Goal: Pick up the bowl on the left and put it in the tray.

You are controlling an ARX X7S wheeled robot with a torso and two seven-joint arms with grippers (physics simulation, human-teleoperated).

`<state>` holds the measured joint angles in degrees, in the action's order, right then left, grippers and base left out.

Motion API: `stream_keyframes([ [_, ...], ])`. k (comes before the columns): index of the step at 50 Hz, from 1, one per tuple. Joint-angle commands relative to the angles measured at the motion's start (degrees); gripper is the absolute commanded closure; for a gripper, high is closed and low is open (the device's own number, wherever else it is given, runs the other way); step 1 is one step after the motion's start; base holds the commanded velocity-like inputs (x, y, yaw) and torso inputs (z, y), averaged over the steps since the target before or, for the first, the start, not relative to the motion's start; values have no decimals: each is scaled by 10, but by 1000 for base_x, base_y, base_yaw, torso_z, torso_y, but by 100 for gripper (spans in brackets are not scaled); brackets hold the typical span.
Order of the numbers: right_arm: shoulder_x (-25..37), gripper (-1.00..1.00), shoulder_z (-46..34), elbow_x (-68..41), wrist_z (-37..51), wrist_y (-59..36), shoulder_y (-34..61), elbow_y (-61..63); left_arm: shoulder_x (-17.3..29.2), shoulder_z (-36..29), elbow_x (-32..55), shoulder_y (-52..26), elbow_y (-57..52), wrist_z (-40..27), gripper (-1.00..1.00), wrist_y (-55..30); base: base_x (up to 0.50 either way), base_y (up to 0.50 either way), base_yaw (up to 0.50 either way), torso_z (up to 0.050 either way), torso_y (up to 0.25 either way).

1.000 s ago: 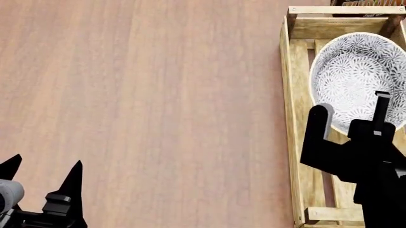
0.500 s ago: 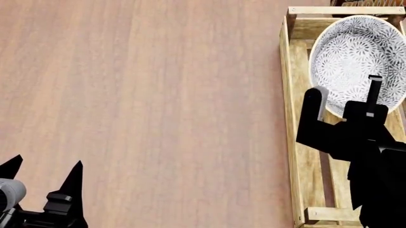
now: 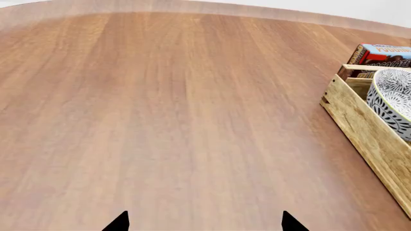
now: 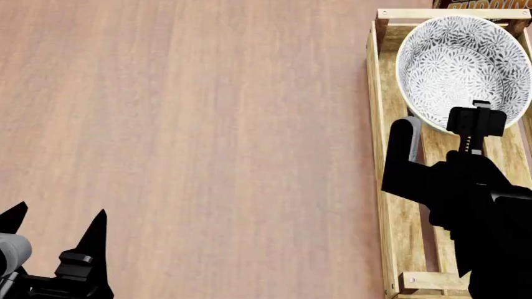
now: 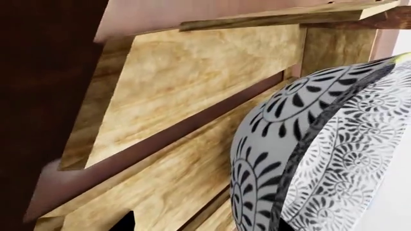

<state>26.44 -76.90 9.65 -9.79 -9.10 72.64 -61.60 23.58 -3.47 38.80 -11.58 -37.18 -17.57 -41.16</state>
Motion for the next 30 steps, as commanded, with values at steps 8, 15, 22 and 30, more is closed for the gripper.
stream_keyframes([
  [8,68,-100,5,-5,-20,-81,-4,174,3,-1,3,1,-4,-3,-100,2,0,0,0,0,0],
  [15,142,-100,21,-3,-46,-157,12,357,5,-2,6,1,-9,-6,-100,0,0,0,0,0,0],
  [22,203,-100,36,-4,-77,-211,33,496,7,1,11,2,-18,-11,-100,-3,0,0,0,0,0],
  [30,271,-100,39,3,-96,-249,30,638,9,0,15,2,-24,-13,-100,-4,0,0,0,0,0],
])
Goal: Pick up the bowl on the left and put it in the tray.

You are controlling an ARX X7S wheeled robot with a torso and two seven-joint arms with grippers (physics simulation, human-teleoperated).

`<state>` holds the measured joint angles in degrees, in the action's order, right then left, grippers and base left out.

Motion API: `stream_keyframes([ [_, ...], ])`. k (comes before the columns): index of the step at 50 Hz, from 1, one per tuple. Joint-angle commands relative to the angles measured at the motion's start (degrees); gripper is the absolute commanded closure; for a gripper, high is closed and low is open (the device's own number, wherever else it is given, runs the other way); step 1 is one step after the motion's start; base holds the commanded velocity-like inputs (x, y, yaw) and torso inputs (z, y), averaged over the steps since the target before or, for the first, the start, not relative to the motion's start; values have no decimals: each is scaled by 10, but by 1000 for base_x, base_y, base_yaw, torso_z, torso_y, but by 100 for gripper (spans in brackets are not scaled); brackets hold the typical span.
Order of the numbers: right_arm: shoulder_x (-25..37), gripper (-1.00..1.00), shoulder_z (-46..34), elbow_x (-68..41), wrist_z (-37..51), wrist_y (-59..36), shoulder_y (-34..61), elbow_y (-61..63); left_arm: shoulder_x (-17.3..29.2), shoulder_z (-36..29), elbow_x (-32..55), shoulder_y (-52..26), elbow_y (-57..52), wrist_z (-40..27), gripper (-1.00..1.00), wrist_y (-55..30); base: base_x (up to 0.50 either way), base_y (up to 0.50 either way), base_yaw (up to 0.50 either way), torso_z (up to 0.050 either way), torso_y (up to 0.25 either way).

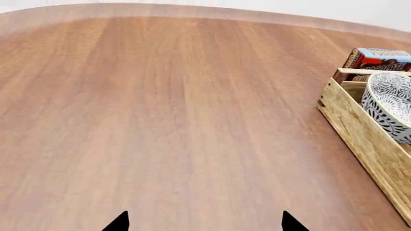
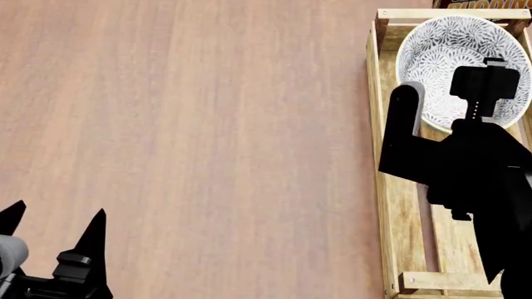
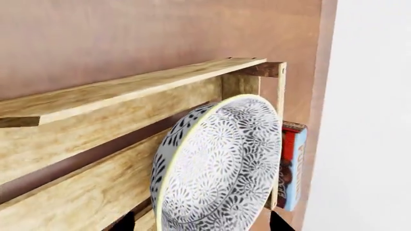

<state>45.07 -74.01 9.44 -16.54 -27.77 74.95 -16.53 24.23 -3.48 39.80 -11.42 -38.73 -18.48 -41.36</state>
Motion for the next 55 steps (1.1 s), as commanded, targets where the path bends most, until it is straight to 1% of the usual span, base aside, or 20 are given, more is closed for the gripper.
stream_keyframes([
  [1,89,-100,9,8,-28,-63,6,195,3,0,5,0,-9,-4,-100,-2,0,0,0,0,0],
  [9,149,-100,30,-3,0,-85,-19,312,6,2,8,-1,-12,-7,-100,-3,0,0,0,0,0],
  [18,202,-100,60,-35,154,-97,-116,416,7,-1,7,2,-14,-10,-100,-3,0,0,0,0,0],
  [19,206,-100,67,-49,198,-101,-143,427,8,-1,6,1,-13,-11,-100,-2,0,0,0,0,0],
  [22,212,-100,87,-73,260,-121,-173,446,8,-5,1,2,-9,-10,-100,1,0,0,0,0,0],
  [24,216,-100,128,-128,340,-131,-209,470,8,-10,-11,5,-9,-8,-100,10,0,0,0,0,0],
  [27,217,-100,164,-182,427,-121,-256,489,9,-12,-21,11,-9,-6,-100,21,0,0,0,0,0],
  [28,212,-100,180,-204,485,-113,-288,498,11,-19,-36,15,-11,-6,-100,31,0,0,0,0,0],
  [31,207,-100,215,-255,567,-85,-333,508,13,-20,-45,22,-16,-5,-100,43,0,0,0,0,0],
  [32,203,-100,239,-295,615,-51,-366,506,13,-22,-60,28,-13,-2,-100,61,0,0,0,0,0],
  [35,195,-100,264,-349,671,18,-422,495,10,-19,-65,38,0,5,-100,80,0,0,0,0,0],
  [36,185,-100,262,-339,706,52,-452,488,5,-14,-66,45,17,11,-100,93,0,0,0,0,0],
  [41,163,-100,284,-373,753,186,-525,459,6,-21,-105,73,35,28,-100,152,0,0,0,0,0],
  [42,151,-100,270,-347,750,211,-541,451,5,-24,-117,85,44,45,-100,187,0,0,0,0,0],
  [43,146,-100,273,-341,766,227,-552,448,5,-23,-113,89,47,52,-100,192,0,0,0,0,0],
  [46,126,-100,269,-356,754,288,-579,424,0,-26,-135,103,72,59,-100,225,0,0,0,0,-7],
  [48,102,-100,257,-319,749,344,-602,390,-2,-30,-157,119,92,67,-100,259,0,0,0,0,0],
  [50,77,-100,254,-341,735,411,-630,350,-5,-31,-164,134,109,76,-100,285,0,0,0,0,0],
  [53,37,-100,243,-307,728,481,-657,289,-12,-35,-175,155,139,90,-100,325,0,0,0,0,0],
  [55,25,-100,238,-337,703,504,-662,267,-19,-35,-164,164,160,97,-100,332,0,0,0,0,0],
])
